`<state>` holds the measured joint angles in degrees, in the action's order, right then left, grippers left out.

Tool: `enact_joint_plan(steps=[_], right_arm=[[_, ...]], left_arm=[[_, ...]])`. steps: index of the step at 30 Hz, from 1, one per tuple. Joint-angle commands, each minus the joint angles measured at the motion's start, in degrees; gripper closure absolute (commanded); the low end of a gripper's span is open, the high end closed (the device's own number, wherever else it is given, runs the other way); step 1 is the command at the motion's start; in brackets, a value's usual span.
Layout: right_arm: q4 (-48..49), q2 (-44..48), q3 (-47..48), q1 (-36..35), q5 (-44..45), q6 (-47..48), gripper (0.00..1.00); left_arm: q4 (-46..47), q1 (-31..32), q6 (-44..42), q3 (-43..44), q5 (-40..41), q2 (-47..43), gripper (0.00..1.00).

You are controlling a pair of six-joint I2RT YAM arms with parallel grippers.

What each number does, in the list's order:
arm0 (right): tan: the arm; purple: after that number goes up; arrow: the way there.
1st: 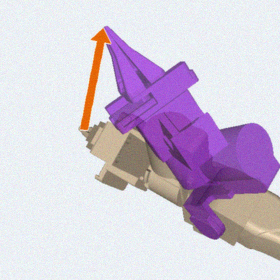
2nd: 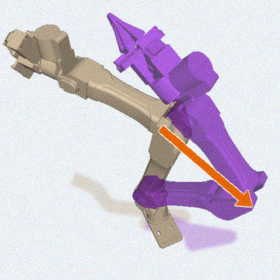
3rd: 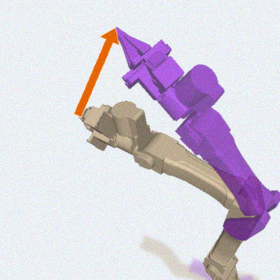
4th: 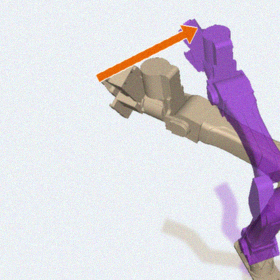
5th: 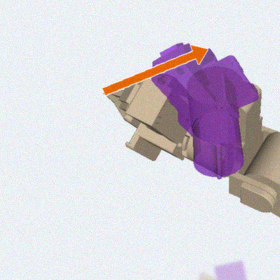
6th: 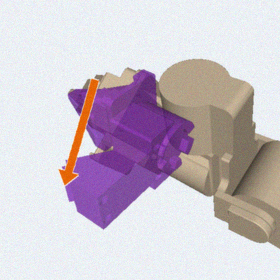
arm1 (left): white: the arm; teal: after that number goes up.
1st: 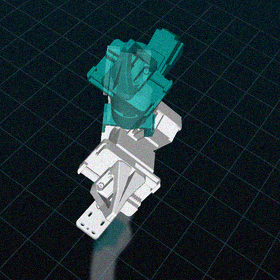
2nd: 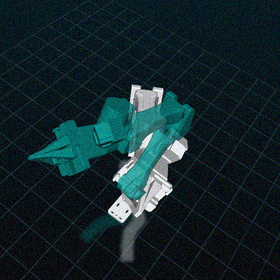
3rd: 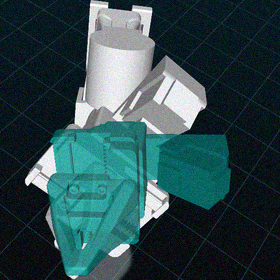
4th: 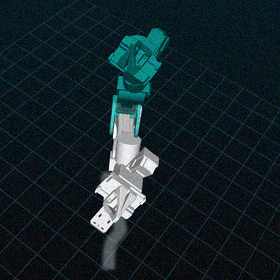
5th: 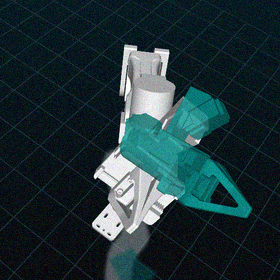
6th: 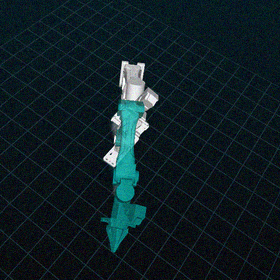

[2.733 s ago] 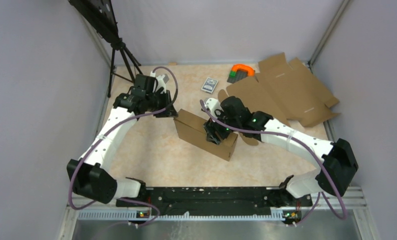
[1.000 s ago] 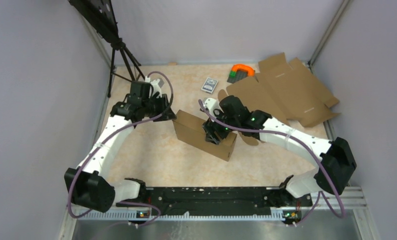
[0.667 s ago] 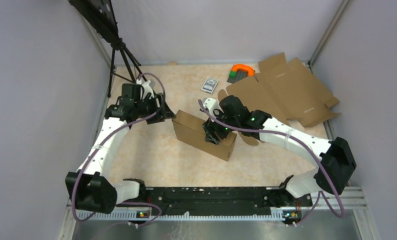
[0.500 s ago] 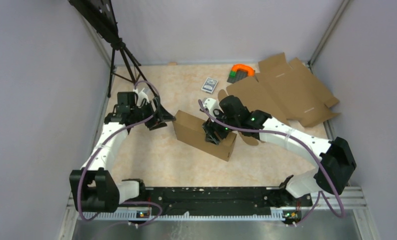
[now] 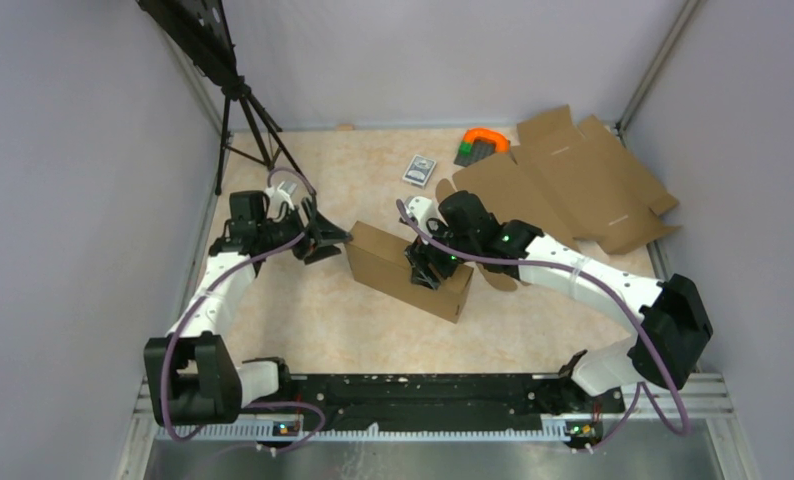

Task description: Fold the paper box

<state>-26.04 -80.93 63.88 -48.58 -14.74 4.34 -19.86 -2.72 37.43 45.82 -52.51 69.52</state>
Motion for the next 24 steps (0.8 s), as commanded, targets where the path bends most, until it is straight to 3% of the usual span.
enact_joint_plan(steps=[1, 5, 8, 24], right_arm=[[-4.31, -1.84, 0.78, 0.15, -1.69, -0.12, 0.55], [-4.50, -2.11, 0.99, 0.12, -1.86, -0.12, 0.55], [-4.64, -2.20, 1.01, 0.15, -1.96, -0.12, 0.55], [-5.01, -2.92, 1.46, 0.15, -2.66, -0.11, 0.56]], left_arm=[[0.79, -0.44, -0.50, 4.45, -2.18, -1.34, 0.36], [-1.18, -0.30, -1.33, 7.40, -2.56, -0.51, 0.58], [-5.41, -0.21, -4.14, 10.35, -0.29, -0.72, 0.67], [-9.82, 1.06, -8.42, 12.10, 2.76, 1.12, 0.86]])
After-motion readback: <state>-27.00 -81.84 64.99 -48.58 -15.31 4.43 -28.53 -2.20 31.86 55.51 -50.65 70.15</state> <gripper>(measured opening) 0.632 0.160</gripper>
